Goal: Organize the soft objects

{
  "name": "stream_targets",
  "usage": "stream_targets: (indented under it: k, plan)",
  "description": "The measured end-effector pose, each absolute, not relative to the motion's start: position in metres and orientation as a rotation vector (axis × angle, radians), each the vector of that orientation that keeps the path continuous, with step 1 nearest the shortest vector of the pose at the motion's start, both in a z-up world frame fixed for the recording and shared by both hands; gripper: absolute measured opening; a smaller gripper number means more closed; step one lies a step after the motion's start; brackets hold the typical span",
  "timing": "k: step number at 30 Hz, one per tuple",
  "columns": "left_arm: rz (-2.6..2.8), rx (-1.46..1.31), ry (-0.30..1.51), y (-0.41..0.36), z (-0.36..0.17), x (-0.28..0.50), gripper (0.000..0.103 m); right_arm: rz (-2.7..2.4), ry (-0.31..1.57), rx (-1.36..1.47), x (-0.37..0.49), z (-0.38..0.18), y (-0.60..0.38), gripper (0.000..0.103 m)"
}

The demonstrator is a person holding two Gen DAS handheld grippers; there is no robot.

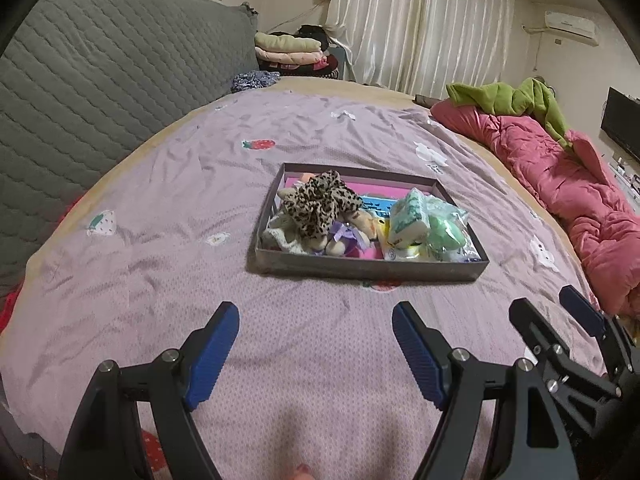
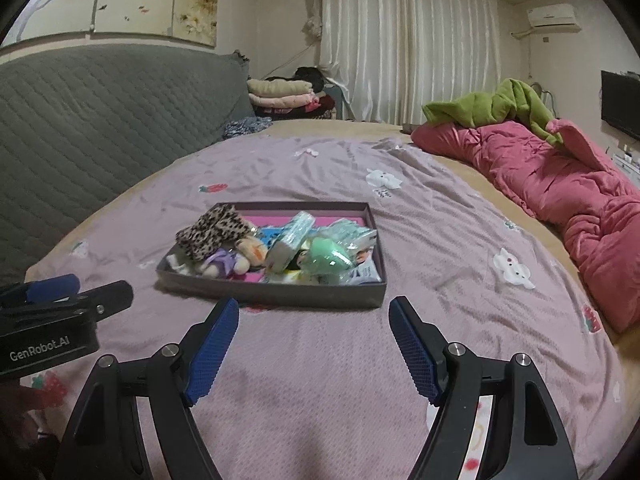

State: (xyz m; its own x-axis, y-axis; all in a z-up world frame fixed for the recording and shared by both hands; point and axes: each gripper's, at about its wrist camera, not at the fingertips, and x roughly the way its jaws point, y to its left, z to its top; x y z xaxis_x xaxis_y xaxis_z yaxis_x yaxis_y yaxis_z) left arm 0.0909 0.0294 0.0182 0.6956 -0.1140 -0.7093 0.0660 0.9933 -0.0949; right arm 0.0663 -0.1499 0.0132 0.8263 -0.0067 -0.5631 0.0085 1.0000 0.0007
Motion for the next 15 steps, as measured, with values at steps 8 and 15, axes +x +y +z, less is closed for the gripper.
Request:
stream_targets:
  k: [8,15]
  plan:
    - [-0.085,-0.024,0.84,0.025,-0.001,0.081,0.078,-0.038,0.641,-0.022,0.06,-0.008,-0.145,0.079]
    - [-0.076,-0.009,0.868,0.024,-0.017,0.082,0.078,-0.03,0.657,0.011,0.065,-0.025,-0.15,0.079]
